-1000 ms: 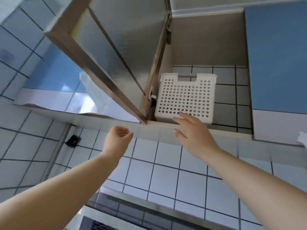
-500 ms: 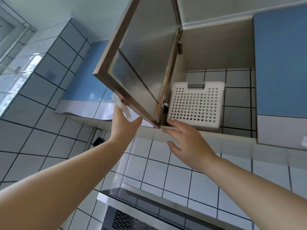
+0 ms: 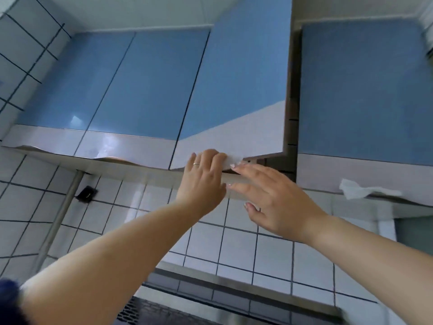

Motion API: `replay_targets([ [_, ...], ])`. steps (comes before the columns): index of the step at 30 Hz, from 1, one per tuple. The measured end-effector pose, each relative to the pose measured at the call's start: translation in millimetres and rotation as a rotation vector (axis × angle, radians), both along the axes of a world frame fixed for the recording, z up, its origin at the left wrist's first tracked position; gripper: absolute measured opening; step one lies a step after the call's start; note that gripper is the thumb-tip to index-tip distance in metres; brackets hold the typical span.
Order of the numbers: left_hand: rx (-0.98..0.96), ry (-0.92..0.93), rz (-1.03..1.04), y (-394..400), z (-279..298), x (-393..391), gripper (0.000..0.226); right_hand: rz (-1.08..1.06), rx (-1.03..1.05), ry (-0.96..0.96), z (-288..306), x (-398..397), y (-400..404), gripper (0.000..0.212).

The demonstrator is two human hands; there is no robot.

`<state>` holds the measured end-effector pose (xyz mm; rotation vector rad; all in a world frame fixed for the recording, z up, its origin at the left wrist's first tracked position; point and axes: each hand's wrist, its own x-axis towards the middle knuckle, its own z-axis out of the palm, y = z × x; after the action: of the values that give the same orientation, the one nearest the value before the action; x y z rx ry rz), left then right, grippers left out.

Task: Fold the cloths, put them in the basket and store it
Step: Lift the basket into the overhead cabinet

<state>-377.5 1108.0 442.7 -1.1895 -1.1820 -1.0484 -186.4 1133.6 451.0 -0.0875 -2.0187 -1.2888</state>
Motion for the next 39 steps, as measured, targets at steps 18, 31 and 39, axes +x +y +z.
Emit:
replay_targets([
  [18, -0.372, 0.024, 0.449, 105.0, 0.3, 38.4, 0.084, -0.574, -0.397, 0.238, -0.8, 43.3, 107.2, 0.069],
  [31, -0.276, 0.023, 0.327, 128.4, -5.9, 28.5, 0.077, -0.544, -0.353, 0.287, -5.2, 34.9, 128.0, 0.059],
  [39, -0.274, 0.034, 0.3, 129.6, -5.6, 27.3, 0.077, -0.567, -0.358, 0.317, 3.4, 30.8, 121.7, 0.056],
])
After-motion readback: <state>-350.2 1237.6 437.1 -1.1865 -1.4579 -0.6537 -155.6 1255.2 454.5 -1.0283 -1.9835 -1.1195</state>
